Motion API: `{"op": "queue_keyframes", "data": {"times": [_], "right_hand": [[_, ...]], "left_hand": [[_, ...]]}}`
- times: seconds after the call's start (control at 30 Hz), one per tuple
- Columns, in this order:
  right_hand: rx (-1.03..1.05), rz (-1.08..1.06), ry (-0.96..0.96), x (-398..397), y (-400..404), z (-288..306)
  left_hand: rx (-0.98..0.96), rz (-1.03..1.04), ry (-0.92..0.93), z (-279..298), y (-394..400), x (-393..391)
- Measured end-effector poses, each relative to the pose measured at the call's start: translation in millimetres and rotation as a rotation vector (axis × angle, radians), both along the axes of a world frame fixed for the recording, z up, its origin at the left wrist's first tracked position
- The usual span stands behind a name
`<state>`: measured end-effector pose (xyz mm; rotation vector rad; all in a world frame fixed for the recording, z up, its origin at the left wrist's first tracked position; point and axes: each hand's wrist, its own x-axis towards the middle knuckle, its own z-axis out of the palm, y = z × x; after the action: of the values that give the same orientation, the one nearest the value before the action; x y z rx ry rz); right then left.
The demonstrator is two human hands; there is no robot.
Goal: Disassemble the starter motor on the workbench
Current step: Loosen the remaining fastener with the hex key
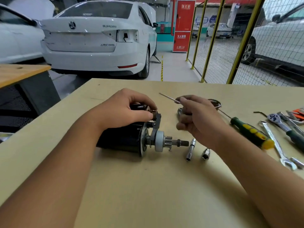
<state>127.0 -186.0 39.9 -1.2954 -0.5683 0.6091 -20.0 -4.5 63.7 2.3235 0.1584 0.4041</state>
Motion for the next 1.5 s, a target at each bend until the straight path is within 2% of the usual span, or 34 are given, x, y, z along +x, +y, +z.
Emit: {"op": "queue_keyframes", "data": {"times": [0.1, 0.13, 0.23, 0.3, 0.43, 0.8, 1.07, 1.27, 1.4, 1.5], "right_hand": [[-0.103, -0.074, -0.428, -1.7, -9.5, -9.5], [-0.075, -0.092, -0.489, -2.0, -12.8, -9.7], [-0.033, -0.125, -0.543, -2.6, -16.4, -9.7], [-0.111, -0.144, -0.643, -4.8, -13.2, -14.4], [-0.231, -0.039, -0.784, -12.2, -7.6, -25.3], [-0.223, 0.029, -0.801, -12.5, -7.8, -21.5], [-0.160, 0.060, -0.719, -11.3, -10.4, -21.8], [-0.152, 0.076, -0.728, -8.9, -9.3, -24.7], [-0.149, 0.106, -0.793, -5.5, -9.9, -26.2], [-0.142, 0.084, -0.931, -4.6, -10.0, -25.6]], "left_hand": [[0.087, -0.094, 0.072, 6.1, 6.3, -8.4], [0.084, -0.110, 0.068, 6.7, 7.9, -9.5], [0.072, -0.129, 0.024, 6.2, 9.9, -8.5], [0.066, -0.133, 0.010, 4.6, 9.9, -6.9], [0.054, -0.143, 0.015, 2.3, 10.8, -5.7], [0.017, -0.145, 0.004, 0.6, 14.0, -5.0], [0.026, -0.165, 0.019, 0.7, 14.2, -3.5], [0.039, -0.180, 0.028, 0.0, 16.3, -2.0], [0.027, -0.185, 0.017, -0.3, 15.8, -2.3], [0.039, -0.178, 0.018, 0.9, 15.3, -2.8]]}}
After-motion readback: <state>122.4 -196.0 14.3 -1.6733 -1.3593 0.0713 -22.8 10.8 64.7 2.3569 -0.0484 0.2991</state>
